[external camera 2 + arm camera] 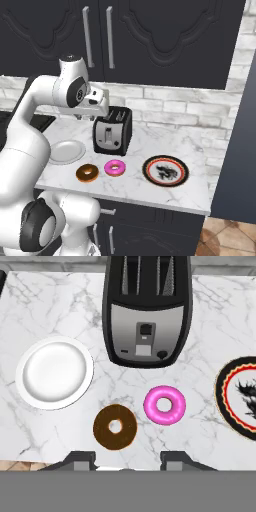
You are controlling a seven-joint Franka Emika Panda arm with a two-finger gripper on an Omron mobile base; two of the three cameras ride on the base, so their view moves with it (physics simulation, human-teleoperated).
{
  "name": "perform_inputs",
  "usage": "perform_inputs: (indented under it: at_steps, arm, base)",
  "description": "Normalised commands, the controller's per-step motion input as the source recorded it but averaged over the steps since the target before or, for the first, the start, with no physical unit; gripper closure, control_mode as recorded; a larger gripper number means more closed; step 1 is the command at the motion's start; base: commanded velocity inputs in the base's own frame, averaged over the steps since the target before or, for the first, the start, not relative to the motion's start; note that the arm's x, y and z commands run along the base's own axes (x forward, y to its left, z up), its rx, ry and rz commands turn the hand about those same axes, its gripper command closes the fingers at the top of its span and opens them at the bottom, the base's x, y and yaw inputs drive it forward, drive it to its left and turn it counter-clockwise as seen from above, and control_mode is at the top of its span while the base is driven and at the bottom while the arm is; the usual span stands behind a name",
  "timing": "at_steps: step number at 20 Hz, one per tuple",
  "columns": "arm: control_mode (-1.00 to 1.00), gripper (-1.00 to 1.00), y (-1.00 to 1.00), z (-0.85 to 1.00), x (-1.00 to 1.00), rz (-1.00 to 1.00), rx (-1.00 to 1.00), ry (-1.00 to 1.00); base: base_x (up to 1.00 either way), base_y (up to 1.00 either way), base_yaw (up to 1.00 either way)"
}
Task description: Place the pastries on the plates.
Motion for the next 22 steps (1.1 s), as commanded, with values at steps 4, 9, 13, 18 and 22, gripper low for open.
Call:
perform_inputs:
  at_steps: [4,9,13,18,22]
  arm:
    - [-1.0,-1.0,0.0,0.0,0.0,0.0,-0.01,0.01]
    - [-1.0,-1.0,0.01,-0.02,-0.02,0.0,0.0,0.02]
    - [-1.0,-1.0,0.18,-0.13,-0.11,0.0,0.0,0.01]
    - [-1.0,-1.0,0.21,-0.11,-0.06,0.0,0.0,0.0]
    - [-1.0,-1.0,0.17,-0.01,0.0,0.0,0.0,0.0]
  base:
    - [0.0,0.0,0.0]
    - [0.0,0.0,0.0]
    - [0.0,0.0,0.0]
    - [0.0,0.0,0.0]
    - [0.0,0.0,0.0]
